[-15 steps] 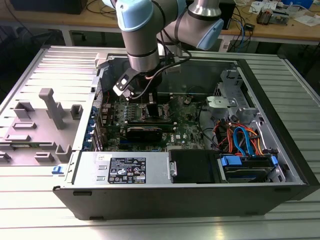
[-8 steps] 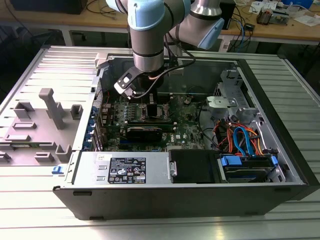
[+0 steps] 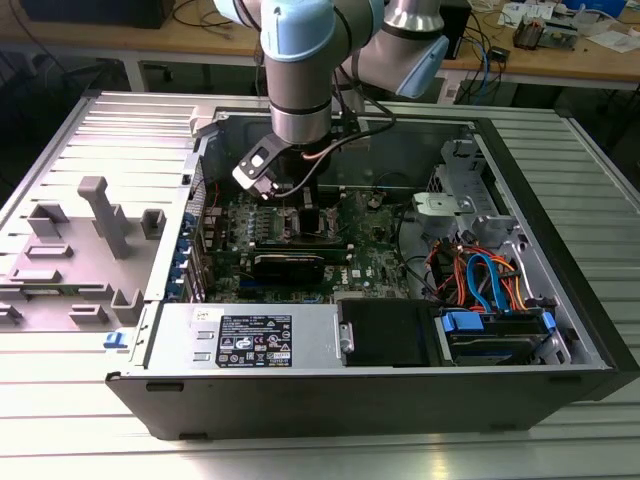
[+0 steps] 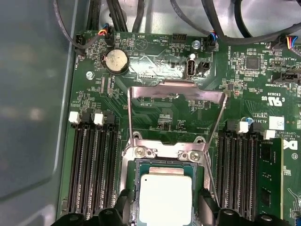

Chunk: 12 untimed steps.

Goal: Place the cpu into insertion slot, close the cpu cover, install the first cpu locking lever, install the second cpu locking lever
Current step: 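Place the cpu into insertion slot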

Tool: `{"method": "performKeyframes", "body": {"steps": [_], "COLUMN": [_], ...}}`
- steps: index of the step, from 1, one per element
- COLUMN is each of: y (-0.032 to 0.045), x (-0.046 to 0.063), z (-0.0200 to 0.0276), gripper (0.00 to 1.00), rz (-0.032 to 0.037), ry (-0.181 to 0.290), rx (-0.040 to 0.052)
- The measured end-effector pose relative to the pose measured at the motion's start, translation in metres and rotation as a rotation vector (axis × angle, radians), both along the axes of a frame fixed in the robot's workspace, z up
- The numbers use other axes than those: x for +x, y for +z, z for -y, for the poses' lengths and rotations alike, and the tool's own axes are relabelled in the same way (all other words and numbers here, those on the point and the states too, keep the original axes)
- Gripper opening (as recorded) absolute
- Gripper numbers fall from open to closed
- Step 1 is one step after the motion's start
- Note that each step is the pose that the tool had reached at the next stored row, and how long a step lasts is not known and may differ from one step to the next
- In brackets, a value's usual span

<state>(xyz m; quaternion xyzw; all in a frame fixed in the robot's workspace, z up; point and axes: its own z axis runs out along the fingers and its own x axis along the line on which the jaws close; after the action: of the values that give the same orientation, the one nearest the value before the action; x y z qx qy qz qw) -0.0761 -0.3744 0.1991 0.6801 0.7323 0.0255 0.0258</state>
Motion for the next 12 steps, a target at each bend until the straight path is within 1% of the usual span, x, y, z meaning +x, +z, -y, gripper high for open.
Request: {"method": "performKeyframes", "body": {"steps": [1, 2, 3, 6, 12], "y": [0.0, 0.0002, 0.0001, -0.0001, -0.0005], "x": [0.0002, 0.0005, 0.0012, 0.0019, 0.002], "z": [0.0, 0.0001, 0.0, 0.0, 0.0], "gripper": [0.6, 0.6, 0.55, 0.55, 0.55], "rz": [-0.0001, -0.0005, -0.0001, 0.0, -0.0001], "ry": [0.0, 0.0, 0.0, -0.001, -0.001], "rx": [-0.0006, -0.002, -0.0028, -0.0043, -0.0046]}}
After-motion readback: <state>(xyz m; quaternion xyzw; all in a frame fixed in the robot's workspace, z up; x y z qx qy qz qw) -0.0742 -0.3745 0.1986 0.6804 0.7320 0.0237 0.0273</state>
